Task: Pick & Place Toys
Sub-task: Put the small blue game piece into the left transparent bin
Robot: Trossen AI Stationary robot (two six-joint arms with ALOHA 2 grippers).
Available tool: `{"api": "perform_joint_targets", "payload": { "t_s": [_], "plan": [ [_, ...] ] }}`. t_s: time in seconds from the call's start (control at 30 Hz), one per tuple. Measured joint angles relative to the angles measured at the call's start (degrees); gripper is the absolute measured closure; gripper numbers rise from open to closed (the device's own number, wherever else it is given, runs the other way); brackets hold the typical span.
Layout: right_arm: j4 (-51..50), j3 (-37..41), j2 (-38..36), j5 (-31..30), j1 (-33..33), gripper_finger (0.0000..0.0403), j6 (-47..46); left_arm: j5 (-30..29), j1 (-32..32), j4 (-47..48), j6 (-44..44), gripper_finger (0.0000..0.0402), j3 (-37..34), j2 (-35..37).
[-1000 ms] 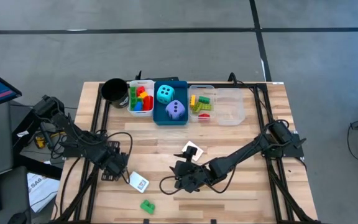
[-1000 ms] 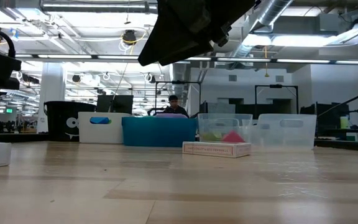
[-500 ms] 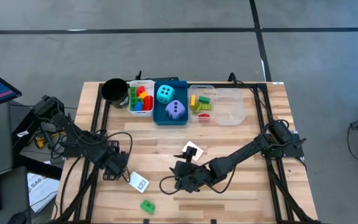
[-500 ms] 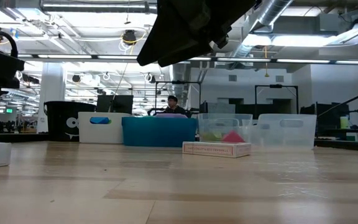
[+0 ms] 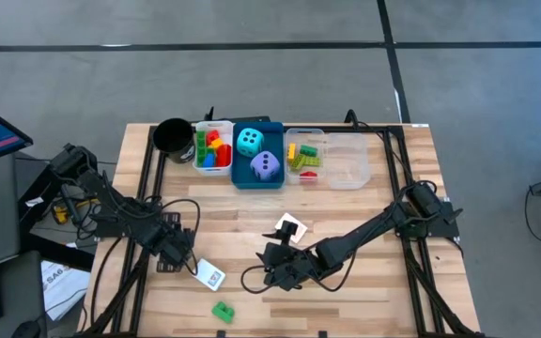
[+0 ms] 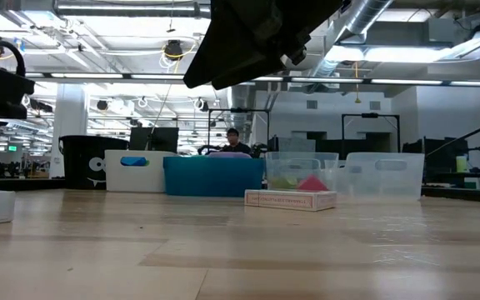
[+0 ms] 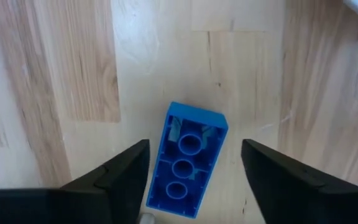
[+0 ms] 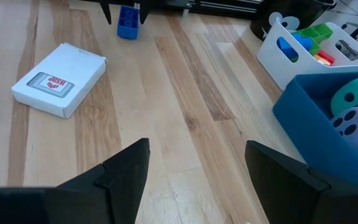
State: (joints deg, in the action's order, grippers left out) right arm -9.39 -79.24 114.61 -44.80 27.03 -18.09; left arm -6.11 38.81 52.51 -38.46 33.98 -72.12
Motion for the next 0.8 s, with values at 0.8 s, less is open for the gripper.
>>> {"api": "perform_joint_targets", "payload": {
  "t_s": [0.8],
  "plan": [
    [0.0, 0.0, 0.0, 0.0, 0.0, 0.0143, -0.1, 0.0, 0.0, -1.8, 0.5, 0.0196, 0.0, 0.0]
  ]
}}
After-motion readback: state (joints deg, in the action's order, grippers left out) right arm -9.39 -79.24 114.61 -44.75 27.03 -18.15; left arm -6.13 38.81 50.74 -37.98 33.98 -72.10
